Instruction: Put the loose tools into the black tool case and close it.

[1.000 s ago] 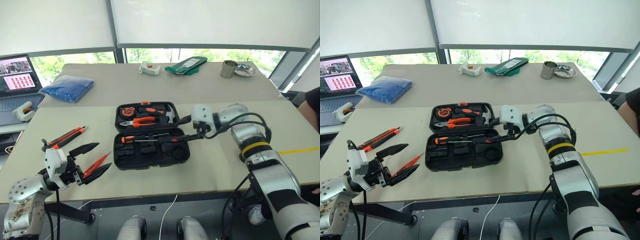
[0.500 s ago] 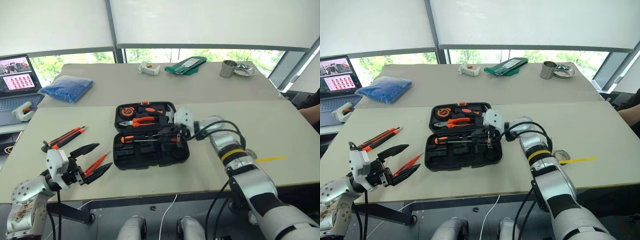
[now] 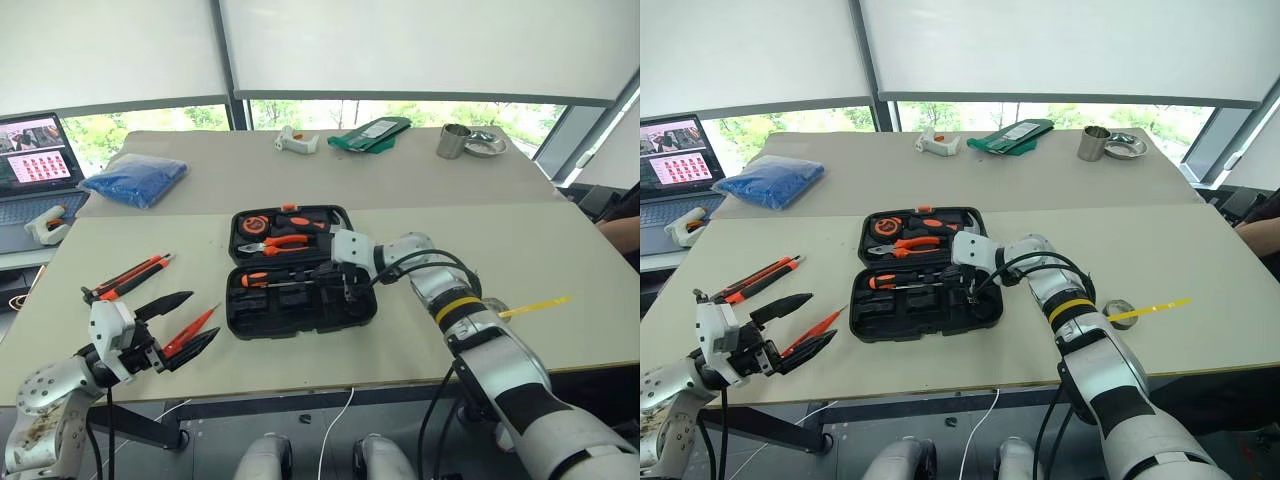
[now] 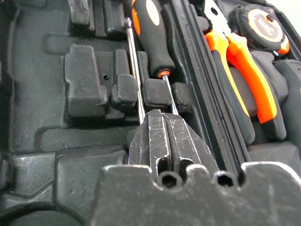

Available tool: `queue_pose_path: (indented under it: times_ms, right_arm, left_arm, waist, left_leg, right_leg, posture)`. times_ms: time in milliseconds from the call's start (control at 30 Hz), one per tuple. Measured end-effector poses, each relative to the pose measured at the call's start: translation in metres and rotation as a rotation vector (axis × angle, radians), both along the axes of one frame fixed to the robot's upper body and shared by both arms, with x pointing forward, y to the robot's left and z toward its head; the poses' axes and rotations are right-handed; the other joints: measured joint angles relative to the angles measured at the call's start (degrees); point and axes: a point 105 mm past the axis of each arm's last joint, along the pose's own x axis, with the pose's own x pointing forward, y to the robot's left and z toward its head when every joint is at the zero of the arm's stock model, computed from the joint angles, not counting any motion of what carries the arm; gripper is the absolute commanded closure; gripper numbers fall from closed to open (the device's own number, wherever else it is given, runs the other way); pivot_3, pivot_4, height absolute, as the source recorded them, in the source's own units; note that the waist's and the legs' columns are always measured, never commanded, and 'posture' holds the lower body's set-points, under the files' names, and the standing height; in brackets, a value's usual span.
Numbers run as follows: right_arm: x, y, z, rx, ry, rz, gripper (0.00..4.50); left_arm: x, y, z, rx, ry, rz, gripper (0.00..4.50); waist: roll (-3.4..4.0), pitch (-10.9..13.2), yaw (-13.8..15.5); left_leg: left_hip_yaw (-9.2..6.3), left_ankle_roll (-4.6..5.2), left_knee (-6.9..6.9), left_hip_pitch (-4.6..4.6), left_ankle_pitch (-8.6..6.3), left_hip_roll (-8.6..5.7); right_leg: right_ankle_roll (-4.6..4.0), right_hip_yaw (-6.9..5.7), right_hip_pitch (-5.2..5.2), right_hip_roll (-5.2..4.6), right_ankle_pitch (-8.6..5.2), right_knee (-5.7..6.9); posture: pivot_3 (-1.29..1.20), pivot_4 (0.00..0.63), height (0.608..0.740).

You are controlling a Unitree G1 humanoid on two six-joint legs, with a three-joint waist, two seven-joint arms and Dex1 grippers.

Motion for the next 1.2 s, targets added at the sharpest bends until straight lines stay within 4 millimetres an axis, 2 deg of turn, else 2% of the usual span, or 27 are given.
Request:
queue_pose_path:
  times_ms: [100, 167, 233, 267, 367, 433, 567, 667, 733, 833, 967, 1100, 1200]
  right_arm:
    - [0.000, 0.001, 0.004, 0.033, -0.016, -0.006, 4.43]
    - [0.000, -0.003, 0.006, 0.103, 0.002, -0.025, 4.02]
    - [-0.005, -0.013, 0.011, 0.158, 0.015, -0.014, 3.50]
    - [-0.007, -0.020, 0.016, 0.182, 0.011, -0.011, 3.08]
    - [-0.018, -0.049, 0.031, 0.278, 0.002, -0.007, 2.14]
    - [-0.034, -0.071, 0.031, 0.328, 0.046, 0.015, 1.41]
    - [-0.062, -0.098, 0.029, 0.493, 0.086, 0.043, 1.41]
    - [-0.071, -0.123, 0.025, 0.558, 0.072, -0.036, 1.41]
    - [-0.083, -0.138, 0.019, 0.540, 0.128, -0.053, 0.91]
    - [-0.095, -0.144, 0.010, 0.502, 0.139, -0.033, 0.02]
    - [-0.097, -0.138, 0.012, 0.522, 0.109, -0.021, 0.02]
    - [-0.100, -0.125, 0.036, 0.554, 0.026, 0.028, 0.02]
    - [-0.104, -0.113, 0.055, 0.588, -0.006, 0.073, 0.02]
  left_arm:
    - [0.001, 0.001, 0.001, -0.002, -0.005, 0.015, 0.00]
    - [0.001, 0.003, 0.001, -0.007, -0.002, 0.032, 0.00]
    - [-0.002, 0.010, 0.000, -0.026, 0.014, 0.069, 0.00]
    - [-0.005, 0.016, 0.000, -0.041, 0.024, 0.094, 0.00]
    - [-0.018, 0.036, -0.002, -0.059, 0.070, 0.168, 0.00]
    - [-0.029, 0.053, -0.002, -0.047, 0.090, 0.239, 0.00]
    - [-0.053, 0.089, -0.009, -0.021, 0.149, 0.394, 0.00]
    - [-0.073, 0.121, -0.022, -0.011, 0.237, 0.561, 0.00]
    - [-0.083, 0.131, -0.023, -0.002, 0.255, 0.610, 0.00]
    - [-0.084, 0.129, -0.021, 0.005, 0.249, 0.604, 0.00]
    - [-0.072, 0.110, -0.013, -0.005, 0.237, 0.517, 0.00]
    - [-0.050, 0.080, -0.008, -0.006, 0.287, 0.404, 0.00]
    - [-0.034, 0.057, -0.014, 0.046, 0.334, 0.349, 0.00]
  waist:
    - [0.00, 0.00, -0.02]
    - [0.00, 0.02, 0.06]
    - [0.01, 0.03, 0.13]
    - [0.01, 0.03, 0.12]
    - [0.00, 0.03, 0.15]
    - [0.00, 0.04, 0.25]
    - [-0.01, 0.04, 0.22]
    - [-0.01, 0.05, 0.15]
    - [-0.03, 0.05, 0.30]
    - [-0.04, 0.05, 0.73]
    - [-0.02, 0.05, 0.88]
    - [-0.03, 0.05, 1.10]
    - [-0.03, 0.05, 1.28]
  left_leg:
    - [0.00, -0.02, -0.05, 0.01, -0.01, 0.01]
    - [0.00, -0.01, -0.06, -0.10, -0.01, 0.00]
    - [0.00, 0.01, -0.06, -0.29, 0.00, -0.01]
    - [0.00, 0.03, -0.06, -0.36, 0.01, -0.01]
    - [0.00, 0.09, -0.06, -0.47, -0.02, -0.02]
    - [-0.01, 0.11, -0.07, -0.47, -0.05, -0.01]
    - [-0.01, -0.02, -0.08, -0.46, -0.14, 0.06]
    - [0.01, -0.10, -0.08, -0.45, -0.19, 0.07]
    - [0.01, -0.13, -0.08, -0.44, -0.21, 0.08]
    - [0.01, -0.17, -0.08, -0.42, -0.23, 0.08]
    - [0.01, -0.17, -0.08, -0.43, -0.23, 0.08]
    - [0.02, -0.17, -0.08, -0.43, -0.23, 0.07]
    - [0.05, -0.16, -0.08, -0.46, -0.23, 0.06]
  right_leg:
    - [-0.03, 0.01, 0.01, 0.00, 0.02, 0.00]
    - [-0.07, 0.02, 0.11, -0.01, 0.15, 0.00]
    - [0.10, 0.01, -0.01, -0.02, 0.23, -0.03]
    - [0.18, 0.01, -0.07, -0.03, 0.27, -0.07]
    - [0.28, 0.00, -0.12, -0.07, 0.22, -0.13]
    - [0.24, -0.03, -0.12, -0.09, 0.16, -0.17]
    - [0.02, -0.02, -0.15, -0.12, -0.15, -0.17]
    - [0.19, -0.05, -0.26, -0.21, -0.26, -0.18]
    - [0.18, -0.09, -0.43, -0.31, -0.27, -0.22]
    - [0.18, -0.18, -0.43, -0.66, -0.27, -0.26]
    - [0.18, -0.23, -0.44, -0.73, -0.27, -0.25]
    - [0.21, -0.34, -0.42, -0.59, -0.22, -0.23]
    - [0.16, -0.32, -0.34, -0.47, -0.18, -0.24]
  posture:
    - [0.00, 0.150, 0.740]
    - [0.00, 0.150, 0.740]
    - [0.00, 0.150, 0.740]
    - [0.00, 0.150, 0.740]
    - [0.00, 0.150, 0.740]
    - [0.00, 0.150, 0.740]
    - [0.00, 0.150, 0.740]
    - [0.00, 0.150, 0.740]
    - [0.00, 0.150, 0.740]
    - [0.00, 0.150, 0.740]
    - [0.00, 0.150, 0.740]
    - [0.00, 0.150, 0.740]
    - [0.00, 0.150, 0.740]
